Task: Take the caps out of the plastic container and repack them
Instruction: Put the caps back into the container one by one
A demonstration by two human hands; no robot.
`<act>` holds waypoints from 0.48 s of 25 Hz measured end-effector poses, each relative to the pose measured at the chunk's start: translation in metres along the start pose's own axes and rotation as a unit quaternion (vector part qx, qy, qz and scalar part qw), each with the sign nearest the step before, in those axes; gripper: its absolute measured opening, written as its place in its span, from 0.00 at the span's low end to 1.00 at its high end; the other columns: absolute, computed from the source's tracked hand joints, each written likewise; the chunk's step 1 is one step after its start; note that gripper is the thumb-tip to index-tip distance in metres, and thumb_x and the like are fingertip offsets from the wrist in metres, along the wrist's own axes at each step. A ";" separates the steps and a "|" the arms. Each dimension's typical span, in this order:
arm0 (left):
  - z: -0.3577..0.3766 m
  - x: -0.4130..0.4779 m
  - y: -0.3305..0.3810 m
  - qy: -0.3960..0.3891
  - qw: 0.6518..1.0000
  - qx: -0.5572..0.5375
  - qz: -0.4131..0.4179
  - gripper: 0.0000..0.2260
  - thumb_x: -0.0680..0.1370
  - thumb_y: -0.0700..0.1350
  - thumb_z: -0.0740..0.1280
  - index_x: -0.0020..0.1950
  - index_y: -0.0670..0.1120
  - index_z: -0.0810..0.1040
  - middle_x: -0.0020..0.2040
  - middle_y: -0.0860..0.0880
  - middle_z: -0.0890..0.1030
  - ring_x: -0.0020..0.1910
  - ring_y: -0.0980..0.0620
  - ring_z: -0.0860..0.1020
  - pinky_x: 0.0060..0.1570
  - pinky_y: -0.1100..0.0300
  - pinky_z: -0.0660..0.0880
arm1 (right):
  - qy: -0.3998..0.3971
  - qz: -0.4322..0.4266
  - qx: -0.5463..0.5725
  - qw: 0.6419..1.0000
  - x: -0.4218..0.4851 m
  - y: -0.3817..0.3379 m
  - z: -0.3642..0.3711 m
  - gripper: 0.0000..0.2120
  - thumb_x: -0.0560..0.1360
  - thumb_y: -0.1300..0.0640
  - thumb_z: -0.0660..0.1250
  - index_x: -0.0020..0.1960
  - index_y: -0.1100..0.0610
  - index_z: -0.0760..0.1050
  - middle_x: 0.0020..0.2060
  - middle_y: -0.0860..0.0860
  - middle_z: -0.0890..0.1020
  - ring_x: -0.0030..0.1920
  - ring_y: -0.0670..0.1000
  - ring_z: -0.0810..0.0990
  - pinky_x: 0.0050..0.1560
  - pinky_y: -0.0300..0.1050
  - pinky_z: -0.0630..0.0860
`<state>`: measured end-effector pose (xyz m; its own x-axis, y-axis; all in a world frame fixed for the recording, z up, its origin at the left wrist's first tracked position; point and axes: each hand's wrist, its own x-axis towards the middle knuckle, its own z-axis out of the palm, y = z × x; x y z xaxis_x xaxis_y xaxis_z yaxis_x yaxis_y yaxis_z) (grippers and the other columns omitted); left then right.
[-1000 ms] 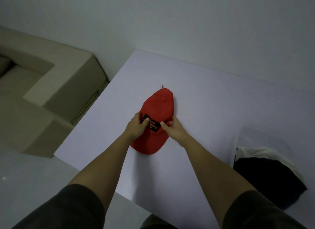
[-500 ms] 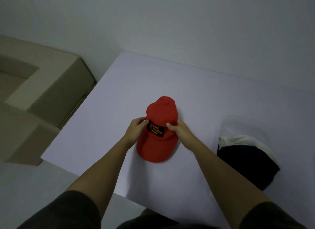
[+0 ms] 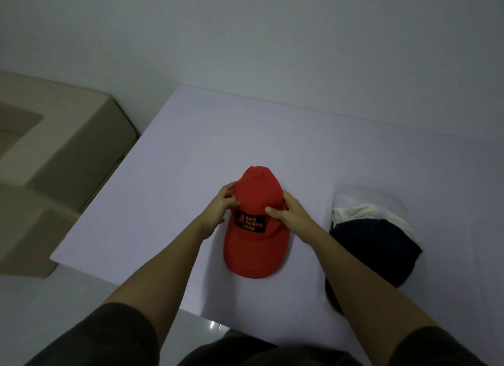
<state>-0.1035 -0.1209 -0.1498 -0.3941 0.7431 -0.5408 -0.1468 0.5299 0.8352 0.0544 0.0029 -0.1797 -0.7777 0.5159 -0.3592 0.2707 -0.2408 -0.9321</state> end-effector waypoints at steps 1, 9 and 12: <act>0.002 -0.002 0.004 -0.013 1.000 0.011 0.007 0.27 0.71 0.44 0.62 0.70 0.53 0.63 0.61 0.54 0.73 0.60 0.54 0.71 0.57 0.56 0.66 | 0.004 -0.003 -0.005 1.000 0.000 0.002 -0.001 0.19 0.74 0.64 0.69 0.62 0.54 0.70 0.57 0.51 0.79 0.57 0.51 0.79 0.59 0.45 0.75; -0.019 0.006 -0.008 0.011 0.956 0.264 0.128 0.21 0.64 0.62 0.71 0.50 0.50 0.75 0.53 0.50 0.72 0.53 0.52 0.71 0.50 0.62 0.70 | 0.074 -0.029 -0.169 0.982 -0.007 0.011 -0.020 0.16 0.69 0.54 0.75 0.51 0.57 0.73 0.44 0.54 0.82 0.44 0.49 0.79 0.46 0.42 0.76; -0.019 0.002 -0.001 -0.020 0.951 0.267 0.154 0.17 0.69 0.55 0.74 0.52 0.48 0.78 0.48 0.50 0.80 0.45 0.55 0.78 0.44 0.62 0.75 | 0.026 -0.042 -0.214 0.976 -0.012 0.001 -0.025 0.23 0.68 0.55 0.76 0.60 0.52 0.71 0.38 0.43 0.78 0.38 0.41 0.77 0.38 0.28 0.72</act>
<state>-0.1208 -0.1280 -0.1500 -0.3067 0.9060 -0.2916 0.4554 0.4087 0.7909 0.0780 0.0170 -0.1777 -0.7802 0.5628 -0.2730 0.4290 0.1639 -0.8883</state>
